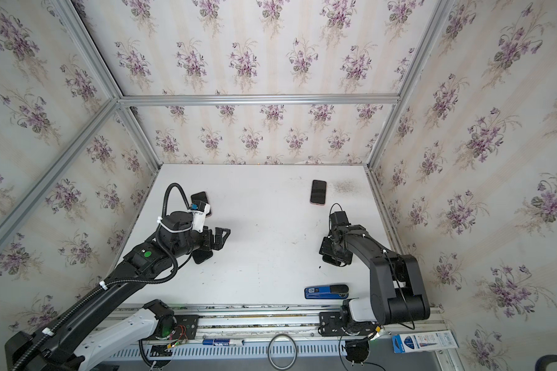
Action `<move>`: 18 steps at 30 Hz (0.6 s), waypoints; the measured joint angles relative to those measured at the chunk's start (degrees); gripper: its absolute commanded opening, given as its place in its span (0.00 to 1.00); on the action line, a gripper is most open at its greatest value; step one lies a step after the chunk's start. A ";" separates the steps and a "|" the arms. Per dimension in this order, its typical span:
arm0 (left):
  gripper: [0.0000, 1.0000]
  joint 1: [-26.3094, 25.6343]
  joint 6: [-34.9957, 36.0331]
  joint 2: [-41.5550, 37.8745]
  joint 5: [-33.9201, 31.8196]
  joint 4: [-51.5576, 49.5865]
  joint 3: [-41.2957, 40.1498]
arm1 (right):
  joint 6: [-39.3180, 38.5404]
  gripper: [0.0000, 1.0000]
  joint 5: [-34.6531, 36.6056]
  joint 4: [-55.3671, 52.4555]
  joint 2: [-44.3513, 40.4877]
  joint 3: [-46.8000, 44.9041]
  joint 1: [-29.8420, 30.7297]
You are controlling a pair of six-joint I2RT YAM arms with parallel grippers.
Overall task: Take the phone out of the phone case
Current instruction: Pick up the phone from the middle-right of the table.
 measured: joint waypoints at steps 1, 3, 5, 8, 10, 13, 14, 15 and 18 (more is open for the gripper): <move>1.00 -0.02 -0.13 0.07 0.13 0.00 0.02 | 0.00 0.61 -0.37 0.39 -0.39 -0.31 0.02; 1.00 -0.04 -0.17 0.11 0.20 0.02 0.02 | -0.02 0.60 -1.49 1.44 -1.49 -1.01 0.26; 1.00 -0.04 -0.35 0.26 0.66 0.24 0.02 | -0.09 0.58 -3.28 2.54 -3.06 -1.88 0.79; 1.00 -0.04 -0.81 0.85 1.90 0.92 0.02 | -0.44 0.54 -4.98 3.63 -5.46 -2.69 2.19; 1.00 -0.04 -1.25 1.46 3.06 1.79 -0.02 | -0.48 0.52 -5.75 4.81 -6.84 -2.73 3.69; 1.00 -0.04 -1.86 2.34 4.85 3.21 -0.17 | -0.87 0.50 -6.49 6.05 -7.78 -2.60 5.92; 1.00 -0.04 -2.23 2.69 5.53 3.78 -0.20 | -0.90 0.50 -6.84 6.40 -8.11 -2.58 6.78; 1.00 -0.04 -2.49 2.97 6.21 4.37 -0.20 | -0.90 0.49 -7.06 6.75 -8.46 -2.56 7.63; 1.00 -0.04 -3.78 3.78 8.74 6.62 -0.33 | -0.87 0.47 -7.06 7.80 -9.86 -2.51 11.32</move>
